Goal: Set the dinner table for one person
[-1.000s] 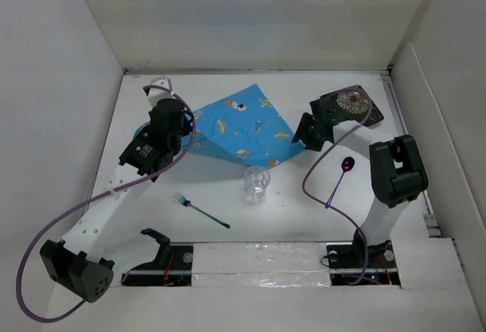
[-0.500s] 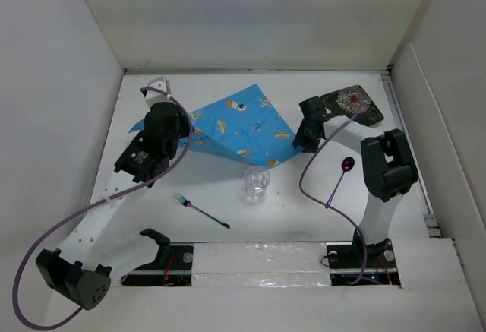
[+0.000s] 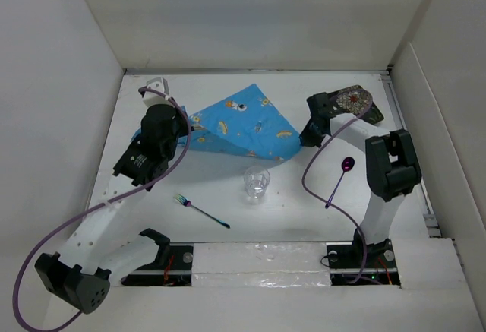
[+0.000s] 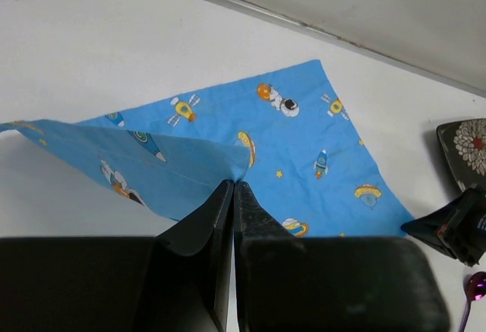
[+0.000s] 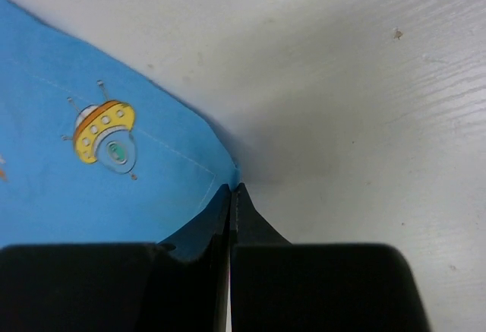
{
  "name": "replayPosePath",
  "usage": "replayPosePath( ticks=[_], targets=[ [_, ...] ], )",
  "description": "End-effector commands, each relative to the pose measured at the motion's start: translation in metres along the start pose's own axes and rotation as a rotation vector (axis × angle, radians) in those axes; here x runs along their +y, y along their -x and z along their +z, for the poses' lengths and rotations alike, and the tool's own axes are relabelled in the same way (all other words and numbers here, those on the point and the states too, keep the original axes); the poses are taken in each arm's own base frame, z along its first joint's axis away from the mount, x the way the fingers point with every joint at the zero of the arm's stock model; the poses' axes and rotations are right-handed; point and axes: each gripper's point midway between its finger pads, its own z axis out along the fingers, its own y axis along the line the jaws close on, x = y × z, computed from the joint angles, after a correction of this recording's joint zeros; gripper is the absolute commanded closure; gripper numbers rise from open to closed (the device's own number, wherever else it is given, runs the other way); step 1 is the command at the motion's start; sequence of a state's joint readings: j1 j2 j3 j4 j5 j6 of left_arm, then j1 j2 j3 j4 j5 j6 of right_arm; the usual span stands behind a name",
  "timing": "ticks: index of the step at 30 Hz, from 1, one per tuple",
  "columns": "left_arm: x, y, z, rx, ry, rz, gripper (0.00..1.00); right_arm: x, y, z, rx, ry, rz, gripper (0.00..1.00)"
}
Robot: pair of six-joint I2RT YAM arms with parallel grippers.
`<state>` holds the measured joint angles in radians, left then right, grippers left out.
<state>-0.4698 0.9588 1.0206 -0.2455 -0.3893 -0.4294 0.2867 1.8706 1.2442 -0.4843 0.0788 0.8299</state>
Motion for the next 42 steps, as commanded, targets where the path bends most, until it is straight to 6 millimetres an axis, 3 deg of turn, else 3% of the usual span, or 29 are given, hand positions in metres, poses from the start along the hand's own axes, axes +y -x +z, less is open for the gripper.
replayPosePath(
  ticks=[1, 2, 3, 5, 6, 8, 9, 10, 11, 12, 13, 16, 17, 18, 20, 22, 23, 25, 26, 27, 28, 29, 31, 35, 36, 38, 40, 41, 42],
  targets=[
    [-0.035, 0.076, 0.001, -0.189, -0.083, -0.046, 1.00, 0.052, 0.062, -0.066, -0.233, 0.154, -0.023, 1.00],
    [-0.040, 0.090, 0.002, -0.221, -0.079, -0.048, 1.00, 0.059, 0.072, -0.080, -0.262, 0.174, -0.044, 1.00],
    [-0.052, 0.125, -0.007, -0.292, -0.107, -0.072, 1.00, 0.080, 0.096, -0.116, -0.336, 0.241, -0.045, 1.00],
    [-0.063, 0.149, -0.003, -0.335, -0.107, -0.057, 1.00, 0.090, 0.121, -0.156, -0.423, 0.287, -0.064, 1.00],
    [-0.074, 0.177, -0.008, -0.385, -0.126, -0.071, 1.00, 0.105, 0.139, -0.201, -0.504, 0.360, -0.062, 1.00],
    [-0.088, 0.204, -0.016, -0.428, -0.165, -0.063, 1.00, 0.108, 0.156, -0.244, -0.590, 0.409, -0.075, 1.00],
    [-0.098, 0.228, -0.026, -0.465, -0.191, -0.080, 1.00, 0.108, 0.166, -0.269, -0.637, 0.442, -0.066, 1.00],
    [-0.102, 0.240, -0.034, -0.490, -0.212, -0.092, 1.00, 0.109, 0.171, -0.313, -0.705, 0.508, -0.060, 1.00],
    [-0.110, 0.269, -0.055, -0.553, -0.257, -0.127, 1.00, 0.105, 0.176, -0.356, -0.789, 0.557, -0.055, 1.00],
    [-0.111, 0.268, -0.052, -0.549, -0.255, -0.125, 1.00, 0.105, 0.176, -0.356, -0.790, 0.557, -0.055, 1.00],
    [-0.112, 0.276, -0.058, -0.567, -0.261, -0.136, 1.00, 0.098, 0.175, -0.389, -0.847, 0.596, -0.050, 1.00],
    [-0.110, 0.294, -0.072, -0.610, -0.255, -0.161, 1.00, 0.084, 0.173, -0.440, -0.941, 0.643, -0.041, 1.00],
    [-0.105, 0.296, -0.073, -0.619, -0.231, -0.172, 1.00, 0.082, 0.173, -0.438, -0.943, 0.625, -0.047, 1.00],
    [-0.101, 0.294, -0.072, -0.624, -0.216, -0.170, 1.00, 0.078, 0.172, -0.454, -0.965, 0.638, -0.050, 1.00],
    [-0.088, 0.288, -0.063, -0.631, -0.139, -0.158, 1.00, 0.075, 0.172, -0.464, -0.975, 0.625, -0.076, 1.00],
    [-0.079, 0.264, -0.036, -0.586, -0.063, -0.112, 1.00, 0.073, 0.178, -0.458, -0.982, 0.594, -0.088, 1.00],
    [-0.076, 0.262, -0.029, -0.600, -0.038, -0.117, 1.00, 0.076, 0.182, -0.447, -0.958, 0.581, -0.100, 1.00],
    [-0.059, 0.240, 0.009, -0.533, 0.013, -0.103, 1.00, 0.076, 0.191, -0.434, -0.942, 0.568, -0.104, 1.00],
    [-0.062, 0.230, 0.023, -0.489, -0.036, -0.097, 1.00, 0.081, 0.194, -0.427, -0.933, 0.578, -0.112, 1.00],
    [-0.056, 0.205, 0.052, -0.401, -0.031, -0.083, 1.00, 0.088, 0.198, -0.408, -0.901, 0.566, -0.123, 1.00],
    [-0.039, 0.201, 0.069, -0.366, -0.012, -0.120, 1.00, 0.089, 0.204, -0.396, -0.886, 0.550, -0.123, 1.00],
    [-0.038, 0.183, 0.083, -0.281, -0.032, -0.111, 1.00, 0.093, 0.208, -0.387, -0.875, 0.553, -0.131, 1.00],
    [-0.034, 0.174, 0.104, -0.236, -0.025, -0.114, 1.00, 0.104, 0.218, -0.357, -0.822, 0.543, -0.141, 1.00],
    [-0.033, 0.185, 0.125, -0.208, -0.038, -0.135, 1.00, 0.130, 0.240, -0.328, -0.785, 0.562, -0.137, 1.00],
    [-0.034, 0.199, 0.130, -0.230, -0.043, -0.145, 1.00, 0.135, 0.245, -0.325, -0.788, 0.572, -0.129, 1.00],
    [-0.037, 0.213, 0.132, -0.237, -0.066, -0.167, 1.00, 0.150, 0.261, -0.334, -0.802, 0.622, -0.113, 1.00],
    [-0.038, 0.240, 0.128, -0.282, -0.091, -0.212, 1.00, 0.157, 0.267, -0.344, -0.807, 0.640, -0.102, 1.00],
    [-0.037, 0.245, 0.126, -0.281, -0.106, -0.221, 1.00, 0.163, 0.273, -0.362, -0.842, 0.669, -0.103, 1.00],
    [-0.032, 0.256, 0.120, -0.303, -0.108, -0.242, 1.00, 0.168, 0.270, -0.366, -0.831, 0.697, -0.118, 1.00]
  ],
)
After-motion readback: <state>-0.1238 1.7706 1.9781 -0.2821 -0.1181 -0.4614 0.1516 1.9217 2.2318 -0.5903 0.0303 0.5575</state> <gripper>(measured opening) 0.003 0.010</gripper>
